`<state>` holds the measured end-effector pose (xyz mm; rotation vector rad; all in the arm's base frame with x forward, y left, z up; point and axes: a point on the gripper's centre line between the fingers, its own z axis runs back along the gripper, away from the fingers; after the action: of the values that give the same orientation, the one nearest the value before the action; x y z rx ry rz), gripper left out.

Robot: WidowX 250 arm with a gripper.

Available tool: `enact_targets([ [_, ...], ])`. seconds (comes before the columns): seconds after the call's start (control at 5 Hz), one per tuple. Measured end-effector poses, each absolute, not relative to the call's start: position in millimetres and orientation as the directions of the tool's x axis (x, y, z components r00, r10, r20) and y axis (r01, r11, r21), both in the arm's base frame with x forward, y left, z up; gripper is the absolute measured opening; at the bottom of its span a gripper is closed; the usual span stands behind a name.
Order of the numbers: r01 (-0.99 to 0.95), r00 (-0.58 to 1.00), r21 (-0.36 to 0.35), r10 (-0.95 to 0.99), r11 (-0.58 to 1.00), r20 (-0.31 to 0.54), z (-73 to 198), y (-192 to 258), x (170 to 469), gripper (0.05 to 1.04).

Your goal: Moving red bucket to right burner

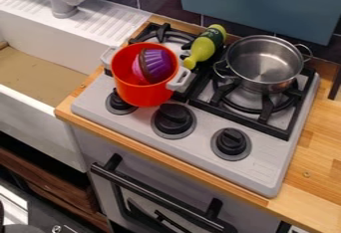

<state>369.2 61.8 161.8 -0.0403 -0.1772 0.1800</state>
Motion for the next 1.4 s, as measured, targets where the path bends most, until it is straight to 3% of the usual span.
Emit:
enact_targets([
  [0.2,-0.164,0.976,-0.059,0.17,0.985,0.135,149.3,60.9,367.9,1.0],
  [0.6,0.209,0.974,-0.087,-0.199,0.974,0.111,136.0,67.2,351.3,1.0],
  [1.0,0.415,0.905,-0.062,-0.405,0.908,0.131,140.1,64.7,310.0,1.0],
  [1.4,0.559,0.818,0.01,-0.553,0.829,0.158,129.7,62.5,273.6,1.0],
])
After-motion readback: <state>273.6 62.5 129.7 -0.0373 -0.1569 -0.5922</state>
